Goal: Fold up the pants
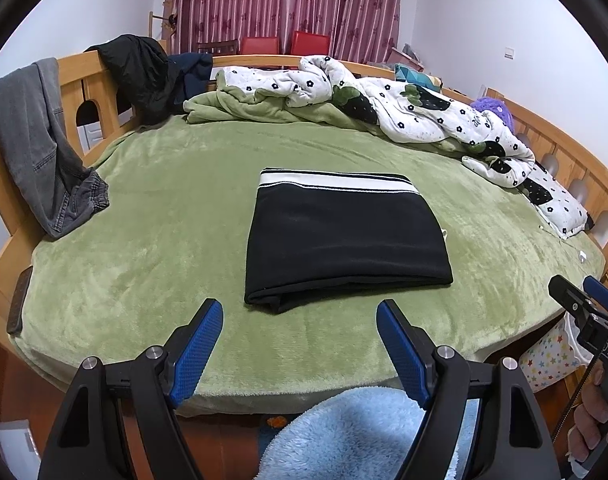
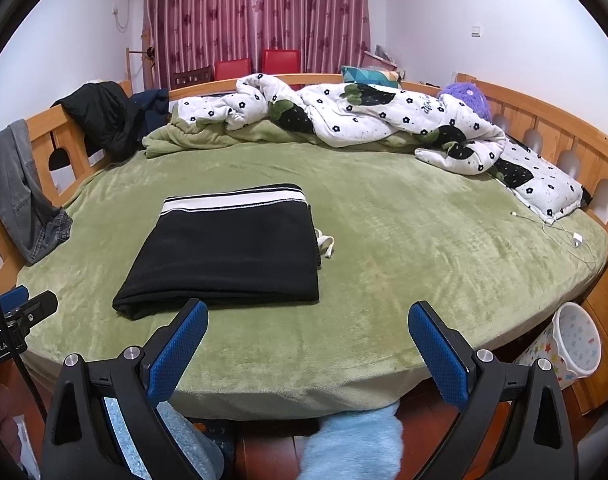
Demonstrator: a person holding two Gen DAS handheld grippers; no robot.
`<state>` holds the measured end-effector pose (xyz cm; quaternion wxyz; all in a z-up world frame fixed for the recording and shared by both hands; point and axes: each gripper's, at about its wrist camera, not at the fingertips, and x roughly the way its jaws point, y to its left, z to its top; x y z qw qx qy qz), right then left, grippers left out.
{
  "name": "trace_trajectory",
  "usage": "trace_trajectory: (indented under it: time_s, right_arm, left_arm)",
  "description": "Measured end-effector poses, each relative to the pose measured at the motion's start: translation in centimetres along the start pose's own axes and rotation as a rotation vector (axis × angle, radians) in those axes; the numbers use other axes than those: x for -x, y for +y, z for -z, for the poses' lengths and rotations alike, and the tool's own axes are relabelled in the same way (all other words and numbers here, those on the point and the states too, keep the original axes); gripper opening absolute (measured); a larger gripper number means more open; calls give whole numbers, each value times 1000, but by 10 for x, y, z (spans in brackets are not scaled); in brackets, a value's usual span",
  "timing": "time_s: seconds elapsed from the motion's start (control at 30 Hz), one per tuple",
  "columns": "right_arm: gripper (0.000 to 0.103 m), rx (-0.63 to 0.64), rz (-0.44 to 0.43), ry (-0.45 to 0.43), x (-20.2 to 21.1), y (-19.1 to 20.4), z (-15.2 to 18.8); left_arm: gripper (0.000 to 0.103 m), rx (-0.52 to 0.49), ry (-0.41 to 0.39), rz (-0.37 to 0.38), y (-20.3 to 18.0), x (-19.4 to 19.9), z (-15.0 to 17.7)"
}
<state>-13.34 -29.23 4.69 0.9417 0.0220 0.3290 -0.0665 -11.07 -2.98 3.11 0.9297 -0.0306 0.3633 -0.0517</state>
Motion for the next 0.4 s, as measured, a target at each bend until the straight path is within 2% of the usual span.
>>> trace_trajectory:
  time_s: [0.4]
  right_arm:
    - [99, 1, -4, -9, 2, 2, -3]
  left_arm:
    - [78, 3, -10, -15, 2, 3, -3]
